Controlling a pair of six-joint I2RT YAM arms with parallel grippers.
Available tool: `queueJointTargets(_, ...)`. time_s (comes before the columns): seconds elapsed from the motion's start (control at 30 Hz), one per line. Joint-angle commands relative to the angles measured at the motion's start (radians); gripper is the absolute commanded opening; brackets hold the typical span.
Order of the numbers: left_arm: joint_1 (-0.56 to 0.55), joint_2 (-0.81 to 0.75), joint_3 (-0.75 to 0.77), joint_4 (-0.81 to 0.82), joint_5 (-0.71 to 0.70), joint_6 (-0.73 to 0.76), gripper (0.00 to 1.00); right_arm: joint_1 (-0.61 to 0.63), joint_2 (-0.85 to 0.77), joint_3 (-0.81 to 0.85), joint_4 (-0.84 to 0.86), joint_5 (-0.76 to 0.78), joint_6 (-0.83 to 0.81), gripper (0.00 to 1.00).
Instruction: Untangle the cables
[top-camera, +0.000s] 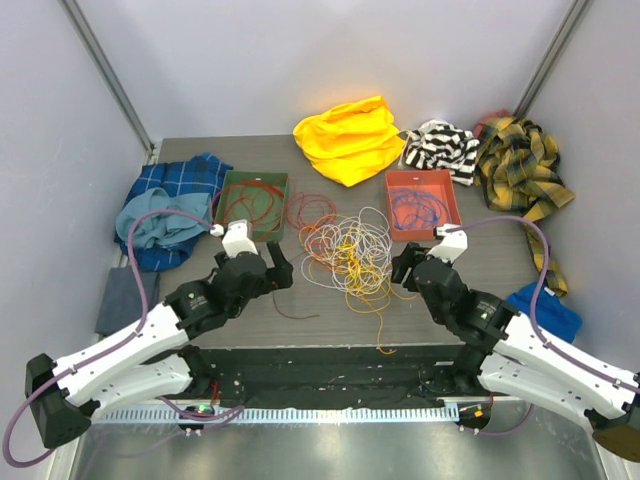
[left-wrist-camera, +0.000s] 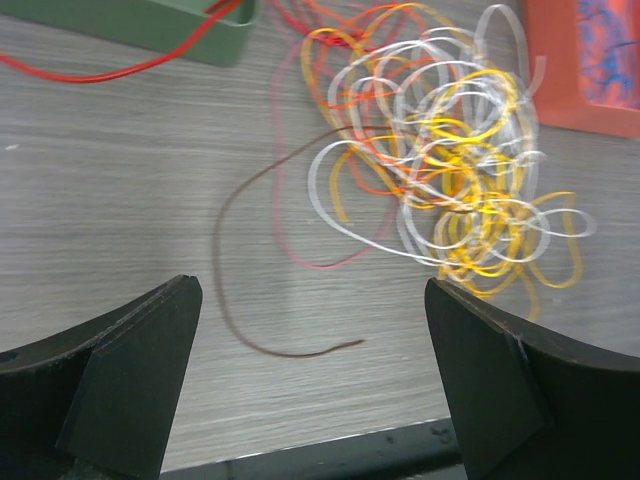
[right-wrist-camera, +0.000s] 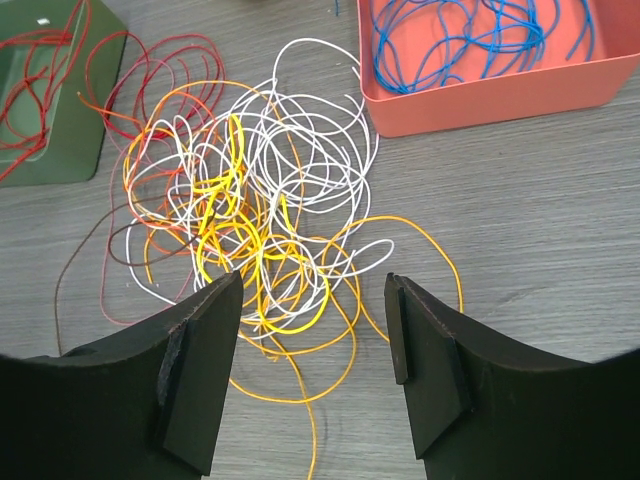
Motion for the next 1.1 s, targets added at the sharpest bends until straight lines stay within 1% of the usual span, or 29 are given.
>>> queueJointTargets(0.0,0.000,0.025,0.077,-0.166,-0.138,-0.006,1.00,0.006,0.026,0.046,0.062,-0.010,-0.039,0.67)
queueJointTargets(0.1,0.001,0.048,0.123,-0.209,-0.182,-0.001,1.00,0.006,0.041,0.062,0.091,-0.028,-0.086,0.67)
queueJointTargets(0.23,0.002,0.057,0.134,-0.197,-0.186,0.040,1.00,0.006,0.102,0.079,0.126,-0.076,-0.129,0.67)
queueJointTargets(0.37,0.003,0.086,0.041,-0.030,-0.077,0.094,1.00,0.004,0.177,0.100,0.154,-0.113,-0.111,0.67)
queueJointTargets(0.4,0.003,0.121,0.009,0.062,-0.051,0.090,1.00,0.006,0.187,0.099,0.175,-0.119,-0.102,0.67)
queueJointTargets(0.47,0.008,0.179,0.001,0.136,-0.046,0.077,0.99,0.006,0.198,0.097,0.191,-0.136,-0.099,0.67)
queueJointTargets(0.5,0.011,0.252,0.021,0.177,-0.052,0.067,0.98,0.004,0.196,0.097,0.195,-0.136,-0.094,0.67)
queueJointTargets(0.57,0.035,0.325,0.050,0.213,-0.074,0.041,0.96,0.006,0.188,0.095,0.197,-0.134,-0.094,0.67)
queueJointTargets(0.6,0.049,0.397,0.092,0.225,-0.071,0.037,0.95,0.006,0.184,0.094,0.195,-0.133,-0.094,0.67)
queueJointTargets(0.67,0.083,0.463,0.142,0.264,-0.090,0.031,0.92,0.004,0.164,0.091,0.192,-0.127,-0.099,0.67)
queueJointTargets(0.7,0.098,0.494,0.197,0.271,-0.095,0.025,0.91,0.004,0.156,0.091,0.188,-0.123,-0.100,0.67)
queueJointTargets(0.73,0.113,0.565,0.228,0.275,-0.104,0.017,0.90,0.006,0.149,0.089,0.186,-0.123,-0.103,0.67)
queueJointTargets(0.77,0.142,0.600,0.261,0.270,-0.110,0.013,0.89,0.004,0.132,0.083,0.188,-0.119,-0.103,0.67)
queueJointTargets(0.8,0.155,0.636,0.335,0.271,-0.109,0.020,0.88,0.006,0.122,0.079,0.189,-0.116,-0.103,0.67)
queueJointTargets(0.83,0.164,0.725,0.378,0.258,-0.107,0.025,0.87,0.006,0.116,0.074,0.194,-0.113,-0.100,0.67)
queueJointTargets(0.87,0.182,0.765,0.422,0.242,-0.088,0.027,0.86,0.006,0.109,0.065,0.194,-0.111,-0.100,0.67)
queueJointTargets(0.9,0.190,0.811,0.518,0.223,-0.074,0.025,0.86,0.004,0.096,0.060,0.195,-0.105,-0.100,0.67)
queueJointTargets(0.93,0.196,0.888,0.565,0.203,-0.063,0.022,0.84,0.006,0.087,0.056,0.197,-0.103,-0.099,0.67)
queueJointTargets(0.97,0.202,0.928,0.644,0.175,-0.042,0.014,0.83,0.006,0.081,0.049,0.197,-0.102,-0.091,0.67)
queueJointTargets(1.03,0.209,0.986,0.711,0.153,-0.023,-0.007,0.81,0.006,0.066,0.049,0.195,-0.108,-0.085,0.67)
queueJointTargets(1.07,0.215,1.040,0.763,0.146,-0.018,-0.012,0.81,0.006,0.061,0.049,0.194,-0.113,-0.079,0.67)
